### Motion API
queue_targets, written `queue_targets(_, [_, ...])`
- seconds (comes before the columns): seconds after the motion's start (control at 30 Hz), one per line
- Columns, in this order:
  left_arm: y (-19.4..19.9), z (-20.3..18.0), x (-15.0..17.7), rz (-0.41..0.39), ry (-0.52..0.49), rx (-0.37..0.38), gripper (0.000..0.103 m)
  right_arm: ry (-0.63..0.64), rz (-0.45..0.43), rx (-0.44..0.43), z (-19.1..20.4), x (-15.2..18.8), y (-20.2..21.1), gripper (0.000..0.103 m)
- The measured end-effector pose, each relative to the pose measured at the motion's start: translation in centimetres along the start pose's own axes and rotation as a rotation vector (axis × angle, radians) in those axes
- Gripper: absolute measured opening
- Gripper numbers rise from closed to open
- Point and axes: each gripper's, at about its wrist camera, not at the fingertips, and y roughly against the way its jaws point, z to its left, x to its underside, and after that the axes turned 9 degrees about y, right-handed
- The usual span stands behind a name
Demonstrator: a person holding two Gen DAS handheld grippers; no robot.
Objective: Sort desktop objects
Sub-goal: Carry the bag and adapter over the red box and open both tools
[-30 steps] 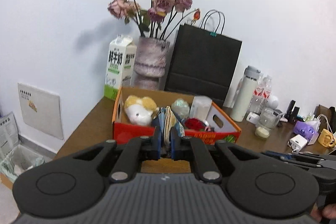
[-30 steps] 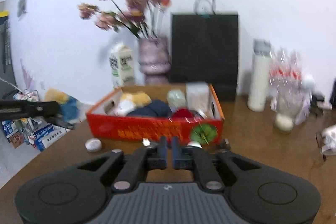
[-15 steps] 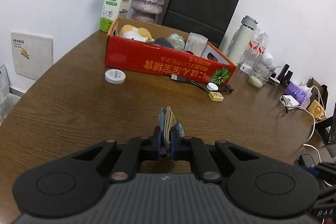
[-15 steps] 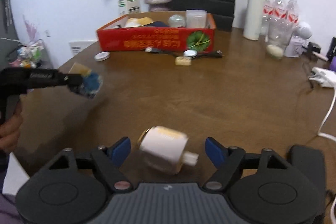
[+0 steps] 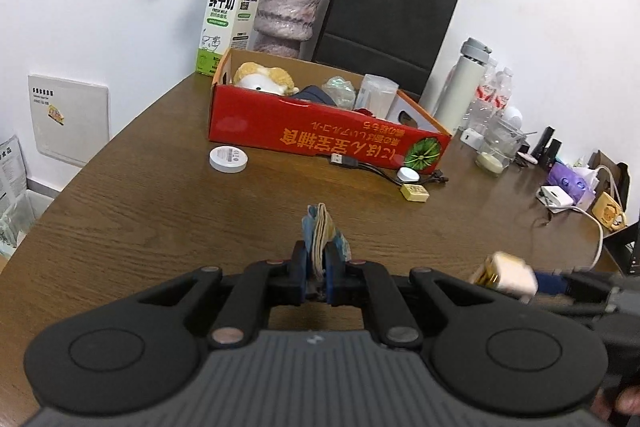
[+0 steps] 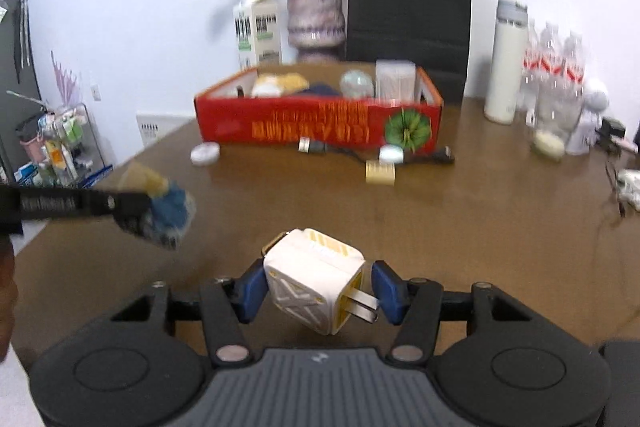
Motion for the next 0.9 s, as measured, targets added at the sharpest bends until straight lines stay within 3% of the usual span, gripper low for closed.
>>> queue_targets(0.3, [-1.6,-0.4,-3.8,-0.079,-0.021,-0.004,0.009,-0.035,-0.126,0.026,-2.3,-5.8,-1.8,0.055])
queue_targets(0.43, [-3.0,-0.8,-8.2,-0.119,-0.004,0.058,0.009,-0.070,-0.200,-0.001,-3.7,-10.2,-3.7,0.055])
queue_targets(0.53, [-4.7,-1.6,-12.0,-0.174,-0.029,0.046,0.009,-0.078,-0.221,-0.014,-4.9,-13.4,-6.5,0.056])
queue_targets(0.6, [-7.2,-2.0,-14.3,-0.176,-0.067,0.049,0.009,-0.088,-0.187,-0.053,-5.9,-15.4,-9.5,0.056])
queue_targets(0.67, [-10.7,-1.7,-15.9,-0.097,-0.063,0.051,0.009,-0.101,-0.129,-0.079,-6.4,-17.1,-13.2,0.056])
queue_targets(0.77, [-16.2,-1.1,-16.8,0.028,-0.087,-0.006,0.010,-0.113,0.016,-0.085,-6.5,-18.5,-18.8,0.056])
queue_targets(0.8, [-17.4,-1.0,-16.7,0.058,-0.101,-0.043,0.013,-0.099,0.081,-0.081,-6.3,-18.7,-20.6,0.056])
queue_targets(0.87, [-19.1,-1.0,-16.5,0.079,-0.141,-0.125,0.040,-0.101,0.139,-0.109,-5.9,-18.8,-22.4,0.055])
queue_targets(0.9, [-19.0,-1.0,-16.5,0.061,-0.150,-0.142,0.059,-0.116,0.138,-0.120,-5.9,-18.8,-22.6,0.055])
